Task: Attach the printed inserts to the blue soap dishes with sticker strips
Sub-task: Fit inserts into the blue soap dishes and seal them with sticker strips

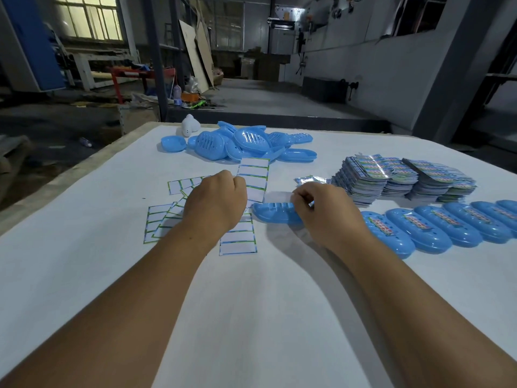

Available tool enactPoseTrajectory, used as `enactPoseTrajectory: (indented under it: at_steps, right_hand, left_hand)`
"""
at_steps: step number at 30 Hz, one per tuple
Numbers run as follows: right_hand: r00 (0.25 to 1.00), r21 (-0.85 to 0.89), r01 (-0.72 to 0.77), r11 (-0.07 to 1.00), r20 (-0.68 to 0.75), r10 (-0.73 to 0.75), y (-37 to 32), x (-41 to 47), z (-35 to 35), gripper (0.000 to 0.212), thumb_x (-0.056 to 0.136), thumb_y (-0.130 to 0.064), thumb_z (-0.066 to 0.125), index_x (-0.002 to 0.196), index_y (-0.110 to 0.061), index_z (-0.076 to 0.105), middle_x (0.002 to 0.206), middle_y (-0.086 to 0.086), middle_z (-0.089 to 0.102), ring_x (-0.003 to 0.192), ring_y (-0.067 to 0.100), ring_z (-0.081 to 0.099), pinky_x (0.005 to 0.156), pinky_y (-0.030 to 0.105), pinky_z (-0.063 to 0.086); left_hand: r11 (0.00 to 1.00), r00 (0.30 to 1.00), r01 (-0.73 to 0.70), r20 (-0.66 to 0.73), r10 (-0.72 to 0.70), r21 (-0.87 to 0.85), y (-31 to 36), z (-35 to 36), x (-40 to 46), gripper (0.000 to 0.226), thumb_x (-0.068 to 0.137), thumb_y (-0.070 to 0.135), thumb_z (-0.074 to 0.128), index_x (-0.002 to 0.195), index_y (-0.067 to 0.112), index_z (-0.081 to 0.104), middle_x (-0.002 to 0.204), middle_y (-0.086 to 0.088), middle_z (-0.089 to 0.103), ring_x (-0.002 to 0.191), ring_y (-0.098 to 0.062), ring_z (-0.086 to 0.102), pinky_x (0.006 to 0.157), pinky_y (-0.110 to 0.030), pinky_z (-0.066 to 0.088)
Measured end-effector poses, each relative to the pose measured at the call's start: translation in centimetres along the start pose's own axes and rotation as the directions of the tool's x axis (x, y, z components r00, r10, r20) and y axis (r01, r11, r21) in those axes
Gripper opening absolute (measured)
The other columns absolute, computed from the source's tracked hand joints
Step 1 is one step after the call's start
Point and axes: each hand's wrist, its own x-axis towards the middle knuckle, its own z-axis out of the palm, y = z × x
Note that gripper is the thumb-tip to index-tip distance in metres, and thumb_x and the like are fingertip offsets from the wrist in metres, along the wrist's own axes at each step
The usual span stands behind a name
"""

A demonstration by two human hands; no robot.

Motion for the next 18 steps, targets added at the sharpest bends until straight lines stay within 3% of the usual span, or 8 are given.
enactPoseTrajectory:
  at_steps: [4,7,11,14,18]
  right_hand:
    - [0.999,-0.065,-0.028,0.997,-0.040,0.026,0.3,0.2,-0.4,0.018,0.100,-0.026,0.050,0.099,-0.026,0.068,0.093,-0.004,0.071,0.087,0.025,0.063,0.074,0.038,0.054]
    - [0.996,0.045,-0.051,0.998,-0.066,0.054,0.2,0.0,-0.6,0.020,0.097,-0.026,0.053,0.090,-0.023,0.072,0.084,-0.006,0.072,0.080,0.020,0.064,0.072,0.036,0.054]
    - [0.995,0.162,-0.082,0.983,-0.042,0.090,-0.4,-0.1,-0.3,0.028,0.086,-0.026,0.060,0.058,-0.023,0.061,0.053,-0.013,0.060,0.055,0.005,0.055,0.054,0.023,0.041]
    - [0.989,0.268,-0.127,0.955,-0.041,0.143,-0.5,-0.1,-0.4,0.021,0.082,-0.027,0.065,0.063,-0.021,0.067,0.055,-0.016,0.063,0.056,0.001,0.056,0.051,0.016,0.038]
    - [0.986,0.334,-0.135,0.933,-0.046,0.159,-0.6,-0.1,-0.5,0.019,0.079,-0.026,0.067,0.062,-0.016,0.066,0.051,-0.013,0.058,0.050,0.003,0.050,0.051,0.020,0.039]
  left_hand:
    - [0.993,1.000,-0.012,-0.014,0.014,0.118,-0.4,-0.2,0.6,0.011,0.095,0.003,0.038,0.087,0.010,0.037,0.087,-0.009,0.042,0.080,-0.023,0.041,0.065,-0.032,0.036]
    - [0.966,0.998,-0.016,0.064,0.000,0.259,-0.8,-0.6,0.6,0.019,0.100,0.018,0.033,0.094,0.012,0.050,0.086,-0.007,0.049,0.084,-0.026,0.046,0.069,-0.036,0.039]
    - [0.916,0.962,0.179,0.129,-0.239,0.360,-1.0,-1.2,0.6,0.028,0.100,0.038,0.032,0.092,0.017,0.049,0.087,-0.005,0.051,0.086,-0.026,0.051,0.072,-0.034,0.038]
    - [0.864,0.960,0.159,0.130,-0.248,0.478,-1.4,-1.6,0.3,0.027,0.096,0.047,0.040,0.093,0.020,0.045,0.075,0.001,0.042,0.083,-0.023,0.049,0.066,-0.033,0.035]
    - [0.861,0.967,0.156,0.104,-0.234,0.484,-1.6,-1.9,0.4,0.031,0.092,0.052,0.050,0.094,0.022,0.044,0.086,0.000,0.045,0.085,-0.023,0.047,0.065,-0.033,0.038]
